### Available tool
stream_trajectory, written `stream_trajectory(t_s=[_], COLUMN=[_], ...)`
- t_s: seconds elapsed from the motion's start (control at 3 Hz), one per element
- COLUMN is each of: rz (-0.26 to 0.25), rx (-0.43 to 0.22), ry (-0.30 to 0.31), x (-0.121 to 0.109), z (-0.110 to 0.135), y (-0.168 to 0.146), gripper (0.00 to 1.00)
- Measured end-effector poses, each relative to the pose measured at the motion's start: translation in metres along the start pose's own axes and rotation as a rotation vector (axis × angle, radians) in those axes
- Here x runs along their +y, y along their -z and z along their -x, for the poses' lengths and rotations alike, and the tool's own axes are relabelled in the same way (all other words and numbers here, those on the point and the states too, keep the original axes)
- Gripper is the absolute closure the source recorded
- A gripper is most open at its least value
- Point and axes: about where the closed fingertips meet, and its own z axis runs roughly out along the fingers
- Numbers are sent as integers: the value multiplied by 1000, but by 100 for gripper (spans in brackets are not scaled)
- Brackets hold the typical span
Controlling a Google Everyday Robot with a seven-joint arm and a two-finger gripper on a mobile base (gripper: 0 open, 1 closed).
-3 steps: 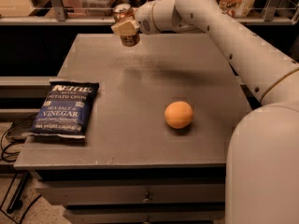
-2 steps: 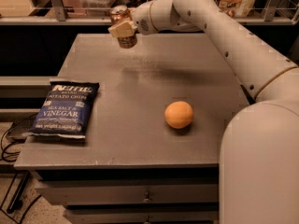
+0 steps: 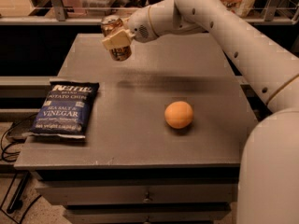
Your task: Move orange can near blue chip bag
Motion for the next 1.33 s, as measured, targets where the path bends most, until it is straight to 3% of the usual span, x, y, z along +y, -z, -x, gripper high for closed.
stream_trajectory(t_s=[0.33, 0.67, 1.33], rz=[45, 57, 20], rx=[-3, -24, -74], ry=[-15, -43, -102], x=[29, 50, 63], z=[-8, -24, -59], y=[-4, -10, -8], gripper=[100, 81, 35])
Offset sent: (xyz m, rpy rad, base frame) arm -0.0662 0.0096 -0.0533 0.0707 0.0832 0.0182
